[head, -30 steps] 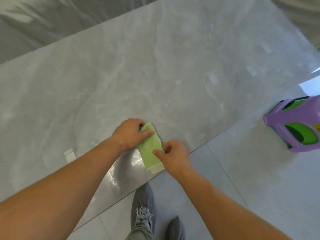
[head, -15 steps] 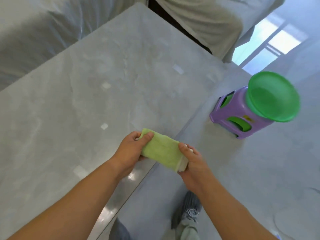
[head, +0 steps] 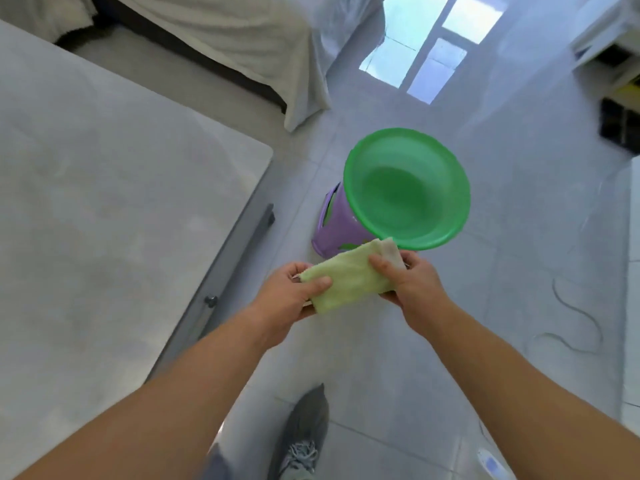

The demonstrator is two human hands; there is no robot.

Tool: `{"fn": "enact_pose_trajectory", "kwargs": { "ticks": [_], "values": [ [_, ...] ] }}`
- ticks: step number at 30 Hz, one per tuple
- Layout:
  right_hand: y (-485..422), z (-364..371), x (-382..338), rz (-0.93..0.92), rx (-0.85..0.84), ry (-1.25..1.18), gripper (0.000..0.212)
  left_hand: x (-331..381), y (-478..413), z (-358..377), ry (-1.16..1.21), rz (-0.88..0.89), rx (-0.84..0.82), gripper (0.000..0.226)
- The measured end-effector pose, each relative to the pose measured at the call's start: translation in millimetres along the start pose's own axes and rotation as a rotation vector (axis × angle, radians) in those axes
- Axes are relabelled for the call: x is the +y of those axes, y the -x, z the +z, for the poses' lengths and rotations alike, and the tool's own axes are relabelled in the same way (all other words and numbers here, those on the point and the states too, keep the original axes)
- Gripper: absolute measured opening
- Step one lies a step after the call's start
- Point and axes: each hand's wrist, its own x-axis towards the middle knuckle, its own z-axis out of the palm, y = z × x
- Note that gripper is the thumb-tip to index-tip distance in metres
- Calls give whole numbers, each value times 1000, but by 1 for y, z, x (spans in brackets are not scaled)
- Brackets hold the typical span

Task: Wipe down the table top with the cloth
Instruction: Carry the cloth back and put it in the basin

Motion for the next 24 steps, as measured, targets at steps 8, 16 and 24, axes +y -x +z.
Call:
{"fn": "enact_pose_trajectory", "kwargs": {
  "ticks": [8,16,24],
  "values": [
    [-137,-45,-18,-145,101,205,41,12,-134,64,-264,-84,-59,23],
    [-207,-42,-7,-273,167,514,59,15,-193,70,-309,-184,-110,23],
    [-173,-51,28,-530,109,827,67,20,-196,68,-383,-182,-140,24]
  ]
}}
